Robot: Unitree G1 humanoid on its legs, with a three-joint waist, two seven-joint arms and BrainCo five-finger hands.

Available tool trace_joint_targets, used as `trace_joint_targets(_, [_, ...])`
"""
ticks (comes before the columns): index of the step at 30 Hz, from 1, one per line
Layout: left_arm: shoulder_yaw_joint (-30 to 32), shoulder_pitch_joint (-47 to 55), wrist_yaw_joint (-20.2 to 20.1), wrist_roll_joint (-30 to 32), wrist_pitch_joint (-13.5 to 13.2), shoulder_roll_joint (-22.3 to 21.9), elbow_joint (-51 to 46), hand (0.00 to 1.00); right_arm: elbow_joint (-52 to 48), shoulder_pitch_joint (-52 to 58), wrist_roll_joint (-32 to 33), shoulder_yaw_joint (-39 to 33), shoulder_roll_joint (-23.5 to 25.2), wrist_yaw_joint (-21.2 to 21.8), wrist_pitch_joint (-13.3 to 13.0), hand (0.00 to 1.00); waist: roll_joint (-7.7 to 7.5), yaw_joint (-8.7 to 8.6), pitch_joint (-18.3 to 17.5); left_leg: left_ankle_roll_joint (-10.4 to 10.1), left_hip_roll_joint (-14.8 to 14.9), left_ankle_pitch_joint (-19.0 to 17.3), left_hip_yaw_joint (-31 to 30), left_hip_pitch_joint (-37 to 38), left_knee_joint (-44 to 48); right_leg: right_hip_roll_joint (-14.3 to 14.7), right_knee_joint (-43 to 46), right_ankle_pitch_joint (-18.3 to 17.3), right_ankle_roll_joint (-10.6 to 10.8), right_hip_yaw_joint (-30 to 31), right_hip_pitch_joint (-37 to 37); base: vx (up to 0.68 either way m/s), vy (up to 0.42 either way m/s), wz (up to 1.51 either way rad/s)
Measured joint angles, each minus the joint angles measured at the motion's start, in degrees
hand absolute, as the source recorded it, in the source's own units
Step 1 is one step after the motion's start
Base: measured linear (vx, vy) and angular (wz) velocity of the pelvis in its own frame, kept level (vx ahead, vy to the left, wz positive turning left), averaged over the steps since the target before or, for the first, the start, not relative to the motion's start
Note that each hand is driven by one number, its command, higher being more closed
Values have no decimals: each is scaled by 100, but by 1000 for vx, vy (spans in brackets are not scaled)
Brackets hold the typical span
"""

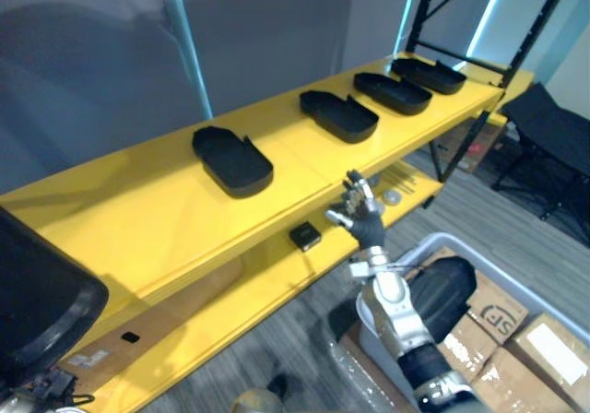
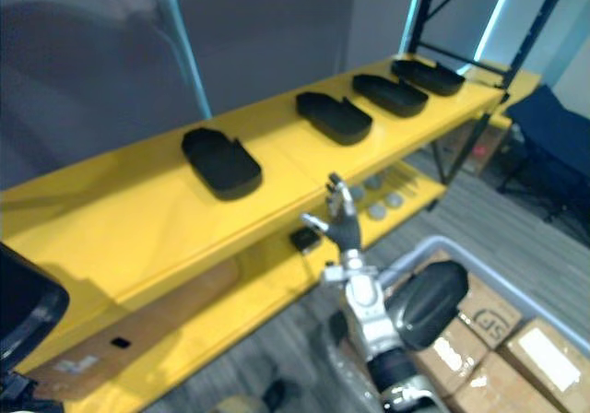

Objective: Walk over and take plastic housings, then place them on the shelf

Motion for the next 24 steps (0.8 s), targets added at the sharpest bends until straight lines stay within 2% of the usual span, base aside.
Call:
trace_joint_targets(2, [-8,-19,-76,-7,-1,3,-45,100,-71,112,0,-259,-10,31,5,0,-56,-149,50,97,-41,-29,80,-119,-25,-42,10,-35,11,-312,83,34,2,47])
trace_joint_targets(4, [-77,-73,-254,-39,-1,36,-53,100,-235,332,-8,-535,-39,30,10,0,-84,-305,84,195,33,51,669,-264,1,-88,76,-32,71,-677,198,70,23,98])
trace_joint_targets(5, [-109,-101,-344,-62,0,38,-53,100,-280,416,-10,-617,-77,10,10,0,-69,-328,111,204,43,139,793,-282,8,-107,135,-21,87,-786,254,94,111,124])
trace_joint_targets(9, [-174,-102,-765,-236,6,86,-53,100,-277,624,-249,-820,-201,-44,104,0,-54,-276,254,249,-185,351,502,-385,13,-310,403,-17,82,-915,358,98,126,69])
trace_joint_targets(12, [-342,-47,-890,-446,6,83,-51,100,-278,618,-470,-807,-185,-8,103,0,38,-221,351,259,-224,360,501,-389,70,-355,476,25,21,-884,367,21,71,19])
trace_joint_targets(13, [-349,-56,-905,-454,4,85,-49,100,-278,619,-471,-807,-187,4,102,0,93,-255,414,260,-232,357,556,-381,138,-363,499,37,7,-854,413,-39,63,1])
trace_joint_targets(15, [-350,-55,-907,-452,-19,85,-45,100,-280,623,-472,-809,-194,25,101,0,154,-282,468,283,-200,325,665,-363,162,-361,512,36,7,-713,410,-66,46,-12])
trace_joint_targets(16, [-351,-63,-903,-451,-34,85,-42,100,-293,624,-469,-819,-203,55,96,0,215,-303,533,308,-181,197,736,-379,261,-344,511,30,2,-617,411,-100,25,-29])
trace_joint_targets(18, [-350,-100,-884,-449,-41,104,-41,100,-300,624,-469,-806,-212,121,96,0,259,-327,616,318,-143,154,957,-400,331,-318,491,-191,-178,-485,394,-121,-10,-21])
trace_joint_targets(19, [-351,-166,-872,-451,-77,167,-21,100,-323,626,-471,-788,-212,123,90,0,206,-380,640,318,-186,159,1052,-517,358,-304,465,-723,-38,-277,315,-142,-62,32])
trace_joint_targets(20, [-362,-305,-890,-448,-113,170,55,100,-323,628,-465,-829,-240,111,88,0,196,-535,629,327,-154,168,1075,-618,401,-229,589,-918,103,-19,142,-136,-69,53])
trace_joint_targets(22, [-372,-499,-965,-449,-121,255,92,100,-377,740,-463,-942,-228,9,89,0,205,-680,659,307,-166,379,899,-728,396,-48,867,-1053,80,566,-22,-67,-61,91])
trace_joint_targets(23, [-536,-608,-1001,-456,-127,386,108,100,-519,959,-462,-1050,-212,-105,90,0,175,-735,655,285,-231,450,642,-786,400,46,1004,-998,180,829,-23,13,-23,108])
trace_joint_targets(24, [-643,-657,-1013,-453,-137,442,120,100,-596,1091,-461,-1113,-213,-162,89,0,186,-768,661,276,-253,498,489,-807,380,98,1076,-977,155,1044,-14,96,156,128])
